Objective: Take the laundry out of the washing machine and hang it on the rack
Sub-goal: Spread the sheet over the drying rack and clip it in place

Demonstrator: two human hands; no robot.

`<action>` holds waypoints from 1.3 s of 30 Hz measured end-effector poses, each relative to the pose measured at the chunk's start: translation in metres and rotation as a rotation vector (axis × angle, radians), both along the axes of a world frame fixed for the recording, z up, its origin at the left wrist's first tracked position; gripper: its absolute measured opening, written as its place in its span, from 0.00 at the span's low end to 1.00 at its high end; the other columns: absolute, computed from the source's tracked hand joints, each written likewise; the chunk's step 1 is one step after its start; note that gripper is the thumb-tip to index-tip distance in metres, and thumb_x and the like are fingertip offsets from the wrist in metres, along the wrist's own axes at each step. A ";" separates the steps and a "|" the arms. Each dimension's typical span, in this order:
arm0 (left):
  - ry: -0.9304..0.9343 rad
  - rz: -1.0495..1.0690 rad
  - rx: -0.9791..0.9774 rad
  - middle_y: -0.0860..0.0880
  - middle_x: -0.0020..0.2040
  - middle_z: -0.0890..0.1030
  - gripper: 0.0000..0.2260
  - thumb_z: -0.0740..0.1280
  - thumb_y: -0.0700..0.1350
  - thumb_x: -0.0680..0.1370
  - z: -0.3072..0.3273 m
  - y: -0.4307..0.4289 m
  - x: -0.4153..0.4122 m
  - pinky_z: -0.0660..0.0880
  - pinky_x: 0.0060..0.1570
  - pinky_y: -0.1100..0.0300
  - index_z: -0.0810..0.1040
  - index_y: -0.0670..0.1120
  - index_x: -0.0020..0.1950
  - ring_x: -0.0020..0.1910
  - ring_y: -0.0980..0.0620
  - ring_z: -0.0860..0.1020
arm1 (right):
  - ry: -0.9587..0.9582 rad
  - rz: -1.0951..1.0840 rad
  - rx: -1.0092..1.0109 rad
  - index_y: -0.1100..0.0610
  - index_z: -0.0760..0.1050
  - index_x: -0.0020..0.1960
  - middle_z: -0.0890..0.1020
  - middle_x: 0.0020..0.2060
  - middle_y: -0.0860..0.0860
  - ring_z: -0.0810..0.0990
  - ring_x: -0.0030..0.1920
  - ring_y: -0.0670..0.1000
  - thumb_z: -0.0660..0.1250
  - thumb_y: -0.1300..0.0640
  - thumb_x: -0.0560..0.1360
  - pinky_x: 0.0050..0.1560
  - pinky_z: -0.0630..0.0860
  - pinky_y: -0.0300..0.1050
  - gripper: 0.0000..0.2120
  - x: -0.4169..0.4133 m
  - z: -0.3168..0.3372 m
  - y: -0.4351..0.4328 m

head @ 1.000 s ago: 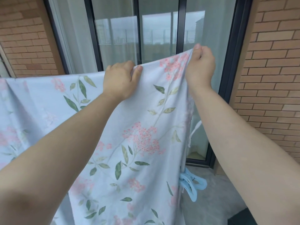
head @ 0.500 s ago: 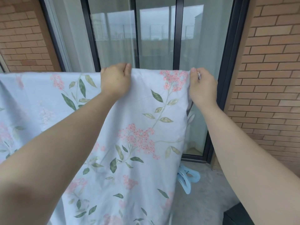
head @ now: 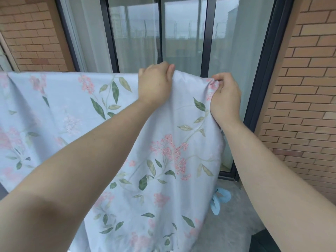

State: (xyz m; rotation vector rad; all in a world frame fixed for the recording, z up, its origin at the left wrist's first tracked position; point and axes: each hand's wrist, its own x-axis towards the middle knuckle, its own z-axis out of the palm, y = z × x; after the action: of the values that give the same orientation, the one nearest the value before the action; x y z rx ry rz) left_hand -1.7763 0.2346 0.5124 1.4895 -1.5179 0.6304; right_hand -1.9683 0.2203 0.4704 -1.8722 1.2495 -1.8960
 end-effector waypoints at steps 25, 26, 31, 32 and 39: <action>-0.010 0.048 -0.013 0.54 0.24 0.64 0.25 0.49 0.57 0.84 -0.005 -0.004 0.057 0.69 0.53 0.47 0.57 0.51 0.27 0.32 0.44 0.68 | 0.377 -0.316 -0.050 0.53 0.59 0.30 0.67 0.25 0.46 0.71 0.33 0.57 0.55 0.26 0.74 0.31 0.58 0.45 0.32 -0.022 0.014 -0.002; -0.011 0.054 -0.011 0.54 0.24 0.64 0.26 0.49 0.58 0.84 -0.005 -0.006 0.057 0.69 0.53 0.47 0.58 0.50 0.27 0.32 0.44 0.68 | 0.379 -0.296 -0.037 0.53 0.59 0.30 0.67 0.24 0.47 0.70 0.31 0.55 0.57 0.24 0.72 0.29 0.56 0.45 0.33 -0.024 0.019 -0.002; -0.024 0.091 0.020 0.53 0.24 0.66 0.27 0.46 0.60 0.83 -0.004 -0.010 0.060 0.68 0.55 0.46 0.60 0.48 0.27 0.35 0.42 0.70 | 0.558 -0.132 0.052 0.53 0.62 0.31 0.69 0.25 0.47 0.69 0.29 0.47 0.65 0.24 0.65 0.28 0.57 0.45 0.33 -0.040 0.039 -0.003; -0.023 0.097 0.020 0.52 0.24 0.66 0.27 0.46 0.60 0.83 -0.004 -0.010 0.060 0.68 0.55 0.47 0.60 0.48 0.27 0.34 0.42 0.70 | 0.635 -0.131 0.084 0.54 0.64 0.32 0.71 0.26 0.48 0.70 0.31 0.47 0.66 0.24 0.65 0.28 0.58 0.45 0.33 -0.043 0.040 -0.004; -0.034 0.157 0.010 0.50 0.25 0.68 0.26 0.48 0.56 0.84 -0.006 -0.007 0.061 0.65 0.51 0.49 0.61 0.48 0.27 0.35 0.43 0.69 | 0.696 -0.357 0.534 0.60 0.74 0.54 0.79 0.51 0.58 0.79 0.49 0.61 0.56 0.17 0.64 0.39 0.72 0.48 0.47 -0.069 0.027 0.005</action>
State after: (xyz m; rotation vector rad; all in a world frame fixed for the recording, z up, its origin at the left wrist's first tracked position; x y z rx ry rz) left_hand -1.7154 0.2275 0.5062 1.6243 -1.4408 0.7439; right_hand -2.0370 0.2251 0.4970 -2.1379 2.1468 -0.8381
